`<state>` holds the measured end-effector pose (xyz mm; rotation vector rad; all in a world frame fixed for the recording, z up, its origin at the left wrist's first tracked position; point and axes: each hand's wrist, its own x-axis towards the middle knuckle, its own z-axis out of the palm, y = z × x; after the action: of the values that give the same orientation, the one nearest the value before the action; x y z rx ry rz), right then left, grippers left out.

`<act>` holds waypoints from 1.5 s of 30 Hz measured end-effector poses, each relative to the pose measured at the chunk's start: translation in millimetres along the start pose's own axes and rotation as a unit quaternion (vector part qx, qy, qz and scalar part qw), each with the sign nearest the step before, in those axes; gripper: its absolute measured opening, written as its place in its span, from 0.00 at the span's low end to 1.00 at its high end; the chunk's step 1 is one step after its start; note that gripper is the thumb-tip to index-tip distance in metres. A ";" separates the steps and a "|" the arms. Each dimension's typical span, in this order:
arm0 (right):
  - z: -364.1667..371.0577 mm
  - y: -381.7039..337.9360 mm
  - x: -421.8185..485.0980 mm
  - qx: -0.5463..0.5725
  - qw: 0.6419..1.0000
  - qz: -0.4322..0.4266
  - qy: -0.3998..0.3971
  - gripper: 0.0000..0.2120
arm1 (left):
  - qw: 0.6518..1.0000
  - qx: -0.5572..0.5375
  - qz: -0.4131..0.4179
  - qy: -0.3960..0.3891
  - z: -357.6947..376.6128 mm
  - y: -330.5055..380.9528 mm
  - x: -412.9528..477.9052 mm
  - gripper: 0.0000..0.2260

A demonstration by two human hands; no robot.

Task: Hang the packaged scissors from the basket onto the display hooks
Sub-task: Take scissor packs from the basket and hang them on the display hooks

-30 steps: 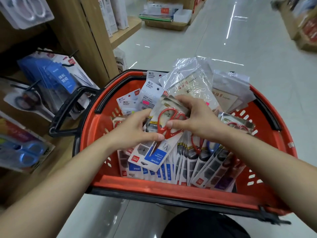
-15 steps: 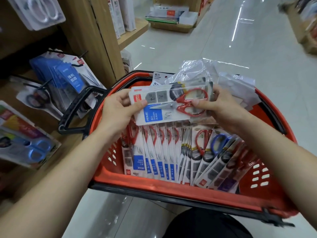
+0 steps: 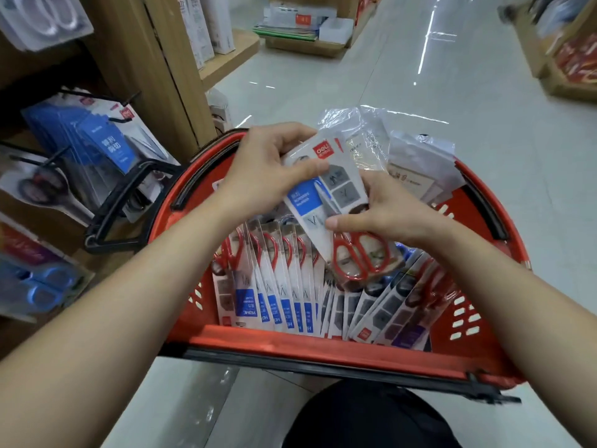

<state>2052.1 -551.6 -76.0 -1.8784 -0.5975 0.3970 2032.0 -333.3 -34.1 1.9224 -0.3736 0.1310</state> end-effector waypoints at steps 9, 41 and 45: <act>-12.5 16.7 7.0 0.153 0.974 0.096 0.136 0.14 | 0.927 0.342 -0.047 -0.144 -15.7 -66.5 -16.1 0.32; -13.8 21.2 3.6 0.101 0.983 0.121 0.092 0.17 | 0.772 0.489 -0.015 -0.405 -19.9 -59.3 4.9 0.10; -14.5 17.7 3.7 0.120 0.980 0.118 0.104 0.17 | 0.857 0.417 -0.009 -0.302 -47.7 -27.4 9.9 0.07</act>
<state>2066.7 -565.9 -87.0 -1.7345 -0.1769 0.4020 2054.2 -282.2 -37.9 2.8193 -0.8115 -0.4071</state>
